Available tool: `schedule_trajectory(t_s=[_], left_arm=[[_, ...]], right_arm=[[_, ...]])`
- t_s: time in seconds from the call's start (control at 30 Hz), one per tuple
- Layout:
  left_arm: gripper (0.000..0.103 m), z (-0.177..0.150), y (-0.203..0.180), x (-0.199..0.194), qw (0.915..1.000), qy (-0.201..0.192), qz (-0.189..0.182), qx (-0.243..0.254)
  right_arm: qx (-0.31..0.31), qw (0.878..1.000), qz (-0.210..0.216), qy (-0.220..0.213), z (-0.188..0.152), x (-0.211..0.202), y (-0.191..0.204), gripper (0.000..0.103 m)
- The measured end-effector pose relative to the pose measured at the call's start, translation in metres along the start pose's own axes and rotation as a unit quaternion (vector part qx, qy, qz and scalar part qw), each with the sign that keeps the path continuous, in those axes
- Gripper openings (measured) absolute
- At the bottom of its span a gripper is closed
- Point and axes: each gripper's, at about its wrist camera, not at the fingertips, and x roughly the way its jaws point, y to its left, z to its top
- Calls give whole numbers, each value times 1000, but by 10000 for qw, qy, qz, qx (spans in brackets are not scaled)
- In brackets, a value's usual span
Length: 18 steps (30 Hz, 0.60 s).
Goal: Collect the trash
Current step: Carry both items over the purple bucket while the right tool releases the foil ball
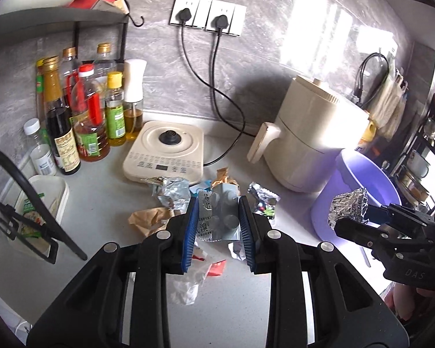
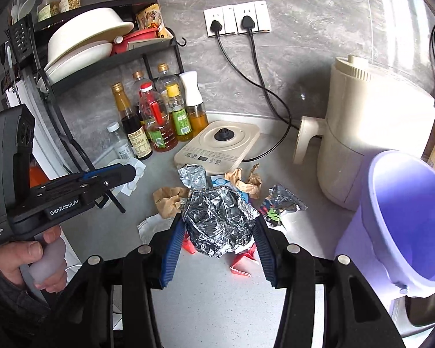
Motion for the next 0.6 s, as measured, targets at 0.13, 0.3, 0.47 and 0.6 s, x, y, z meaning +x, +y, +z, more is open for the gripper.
schedule_trajectory(t_s=[0.13, 0.3, 0.47, 0.6], left_arm=[[28, 7, -18, 11, 9994, 23, -272, 202], [28, 16, -40, 25, 9973, 48, -595, 428], [28, 23, -63, 38, 9940, 107, -917, 589], [28, 29, -82, 48, 9902, 129, -1179, 733]], right_arm=[[177, 9992, -313, -195, 4, -17, -21, 47], [368, 9962, -705, -363, 7, -33, -45, 48], [667, 9885, -1245, -532, 10, -50, -79, 48], [863, 9800, -1677, -629, 11, -62, -105, 50]])
